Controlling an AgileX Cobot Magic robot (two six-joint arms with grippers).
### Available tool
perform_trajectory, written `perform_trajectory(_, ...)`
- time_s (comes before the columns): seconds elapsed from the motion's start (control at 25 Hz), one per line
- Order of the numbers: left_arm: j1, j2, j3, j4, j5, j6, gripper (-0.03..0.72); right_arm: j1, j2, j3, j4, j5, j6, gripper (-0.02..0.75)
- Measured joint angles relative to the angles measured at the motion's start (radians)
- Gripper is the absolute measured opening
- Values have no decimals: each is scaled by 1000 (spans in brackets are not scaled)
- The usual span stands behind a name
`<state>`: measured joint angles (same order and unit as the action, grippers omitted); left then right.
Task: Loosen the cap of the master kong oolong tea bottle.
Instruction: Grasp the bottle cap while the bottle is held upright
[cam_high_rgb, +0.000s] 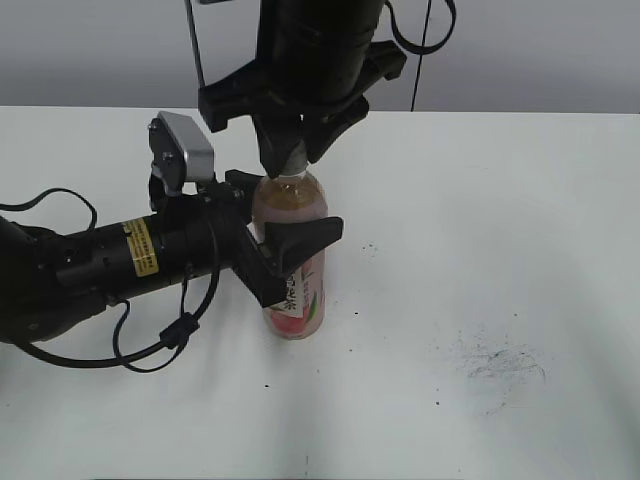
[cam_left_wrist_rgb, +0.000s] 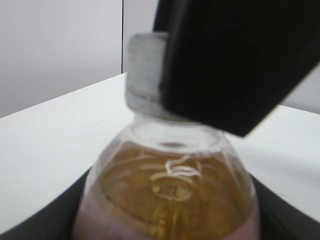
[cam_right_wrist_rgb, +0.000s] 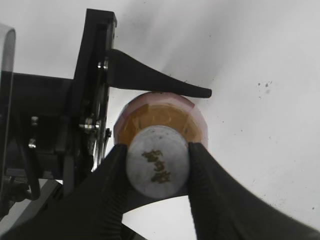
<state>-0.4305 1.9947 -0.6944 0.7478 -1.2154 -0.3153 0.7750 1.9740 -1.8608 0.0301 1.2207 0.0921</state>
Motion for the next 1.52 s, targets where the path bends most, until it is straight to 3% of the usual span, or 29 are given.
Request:
perform_trajectory(0.28,0,0,-1,-2,0,0,445,0,0,0,2,0,-123,280)
perform_trajectory(0.76,0,0,-1,-1,0,1,445,-2,0,0,9,-5,-756,276)
perform_trajectory(1.24,0,0,-1,4,0,6,445,-2,-1,-1,9,-5,-1161,276)
perform_trajectory(1.52,0,0,-1,23,-1,8,445,-4,-2,-2,46,-5,-1700,277)
